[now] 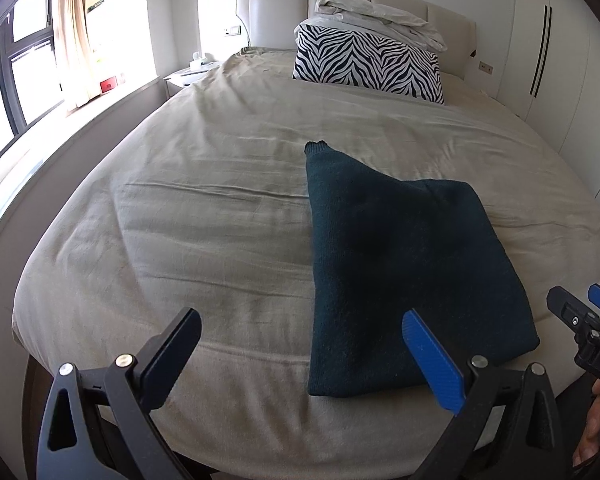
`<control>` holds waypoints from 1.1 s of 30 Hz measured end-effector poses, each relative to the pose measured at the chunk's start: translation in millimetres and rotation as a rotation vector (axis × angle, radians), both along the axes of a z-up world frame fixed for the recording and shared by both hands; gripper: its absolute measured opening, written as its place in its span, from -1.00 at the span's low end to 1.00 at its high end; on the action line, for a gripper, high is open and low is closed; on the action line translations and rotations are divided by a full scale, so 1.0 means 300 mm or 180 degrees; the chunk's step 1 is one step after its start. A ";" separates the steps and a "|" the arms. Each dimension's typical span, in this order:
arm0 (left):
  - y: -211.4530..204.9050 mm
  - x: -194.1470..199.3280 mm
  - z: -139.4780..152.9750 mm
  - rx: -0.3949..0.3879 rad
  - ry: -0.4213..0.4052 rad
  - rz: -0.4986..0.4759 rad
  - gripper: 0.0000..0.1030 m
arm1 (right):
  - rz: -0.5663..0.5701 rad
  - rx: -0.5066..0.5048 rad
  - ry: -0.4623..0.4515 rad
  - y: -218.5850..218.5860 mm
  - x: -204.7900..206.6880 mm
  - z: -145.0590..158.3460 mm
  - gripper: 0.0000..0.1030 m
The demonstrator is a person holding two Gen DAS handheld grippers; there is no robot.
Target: Fold small clothes
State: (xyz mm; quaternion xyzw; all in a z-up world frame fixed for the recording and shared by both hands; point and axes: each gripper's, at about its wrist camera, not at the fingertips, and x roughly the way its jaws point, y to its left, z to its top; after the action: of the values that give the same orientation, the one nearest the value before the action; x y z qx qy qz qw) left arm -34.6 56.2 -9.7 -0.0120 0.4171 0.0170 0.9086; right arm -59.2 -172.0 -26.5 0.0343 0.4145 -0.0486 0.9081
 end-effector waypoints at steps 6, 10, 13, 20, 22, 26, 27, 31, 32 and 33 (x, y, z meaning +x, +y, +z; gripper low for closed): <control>-0.005 -0.002 -0.003 0.0001 0.0005 -0.0011 1.00 | -0.0007 0.0018 0.0029 0.002 0.002 -0.009 1.00; -0.005 -0.002 -0.007 -0.0005 0.0015 -0.0013 1.00 | -0.0010 0.0026 0.0032 0.000 0.002 -0.012 1.00; -0.006 -0.002 -0.007 -0.0005 0.0015 -0.0013 1.00 | -0.0008 0.0026 0.0033 -0.002 0.002 -0.013 1.00; -0.004 -0.001 -0.014 -0.0009 0.0024 -0.0011 1.00 | -0.0010 0.0026 0.0031 0.000 0.001 -0.013 1.00; -0.004 -0.001 -0.014 -0.0009 0.0023 -0.0012 1.00 | -0.0007 0.0026 0.0034 -0.002 0.002 -0.013 1.00; -0.005 -0.001 -0.013 -0.0010 0.0024 -0.0013 1.00 | -0.0006 0.0026 0.0032 -0.003 0.002 -0.013 1.00; -0.005 -0.001 -0.014 -0.0011 0.0023 -0.0013 1.00 | -0.0006 0.0027 0.0033 -0.003 0.002 -0.013 1.00; -0.005 -0.002 -0.014 -0.0009 0.0022 -0.0013 1.00 | -0.0007 0.0031 0.0032 -0.003 0.002 -0.014 1.00; -0.006 -0.002 -0.013 -0.0007 0.0023 -0.0010 1.00 | -0.0006 0.0031 0.0031 -0.003 0.002 -0.013 1.00; -0.006 -0.002 -0.014 -0.0006 0.0023 -0.0009 1.00 | -0.0005 0.0031 0.0029 -0.002 0.002 -0.013 1.00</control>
State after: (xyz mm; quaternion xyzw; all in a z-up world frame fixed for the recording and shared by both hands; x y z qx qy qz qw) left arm -35.1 54.5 -13.9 -0.0123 0.4204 0.0153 0.9071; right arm -58.6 -172.7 -30.6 0.0388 0.4189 -0.0476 0.9059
